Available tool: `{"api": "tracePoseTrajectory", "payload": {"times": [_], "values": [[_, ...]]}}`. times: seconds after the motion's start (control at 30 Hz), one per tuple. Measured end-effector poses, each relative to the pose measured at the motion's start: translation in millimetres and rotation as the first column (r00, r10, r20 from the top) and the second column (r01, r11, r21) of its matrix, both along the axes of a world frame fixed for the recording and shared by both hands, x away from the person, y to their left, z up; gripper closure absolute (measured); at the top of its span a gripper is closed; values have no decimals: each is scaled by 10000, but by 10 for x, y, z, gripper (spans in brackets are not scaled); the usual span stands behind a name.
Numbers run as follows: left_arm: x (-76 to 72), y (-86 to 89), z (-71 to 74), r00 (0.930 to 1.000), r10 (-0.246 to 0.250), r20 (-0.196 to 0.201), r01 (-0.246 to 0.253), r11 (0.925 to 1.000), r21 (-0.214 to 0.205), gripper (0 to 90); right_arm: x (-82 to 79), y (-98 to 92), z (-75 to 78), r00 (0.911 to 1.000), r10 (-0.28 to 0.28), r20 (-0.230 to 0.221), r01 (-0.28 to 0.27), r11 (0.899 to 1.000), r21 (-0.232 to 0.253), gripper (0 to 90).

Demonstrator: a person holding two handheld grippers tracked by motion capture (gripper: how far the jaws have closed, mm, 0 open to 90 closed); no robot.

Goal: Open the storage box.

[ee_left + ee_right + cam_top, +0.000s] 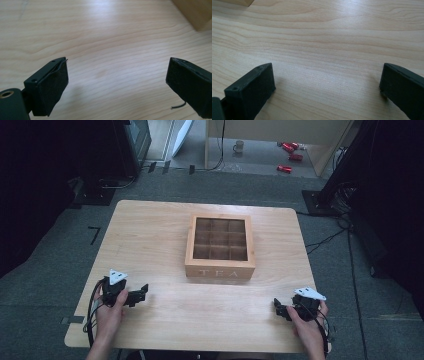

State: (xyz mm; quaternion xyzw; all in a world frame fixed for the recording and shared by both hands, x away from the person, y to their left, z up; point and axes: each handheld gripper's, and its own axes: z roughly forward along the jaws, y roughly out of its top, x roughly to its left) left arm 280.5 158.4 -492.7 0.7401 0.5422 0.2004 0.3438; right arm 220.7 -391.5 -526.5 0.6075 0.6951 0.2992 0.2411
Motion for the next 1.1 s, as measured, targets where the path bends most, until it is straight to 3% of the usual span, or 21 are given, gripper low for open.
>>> {"api": "tracePoseTrajectory", "payload": {"times": [0.43, 0.73, 0.8, 0.87, 0.97, 1.03, 1.1], "values": [[363, -509, 169, 9946, -962, 390, 974, 9948, -313, 47, 6, 35, 1, 9995, -325, -1, 325, 9995, -4, 0], [423, -709, 194, 9857, -1577, 600, 1604, 9861, -432, 47, 6, 38, 0, 9993, -366, 11, 366, 9993, 8, 0], [435, -756, 192, 9836, -1680, 653, 1704, 9848, -341, 94, -2, 52, 4, 9989, -475, -12, 475, 9989, 18, 0], [439, -819, 186, 9808, -1823, 687, 1841, 9827, -208, 135, -15, 77, 16, 9994, -359, 14, 358, 9987, 354, 1], [447, -910, 196, 9723, -2222, 725, 2243, 9742, -230, 140, -29, 108, 52, 9997, -136, 200, 100, 9859, 1672, 1], [456, -970, 208, 9657, -2467, 806, 2496, 9679, -285, 141, -33, 158, 92, 9993, -152, 340, 94, 9860, 1665, 2], [462, -1021, 213, 9650, -2494, 814, 2532, 9666, -401, 139, -31, 206, 151, 9984, -111, 559, 9, 9840, 1780, 2]]}}
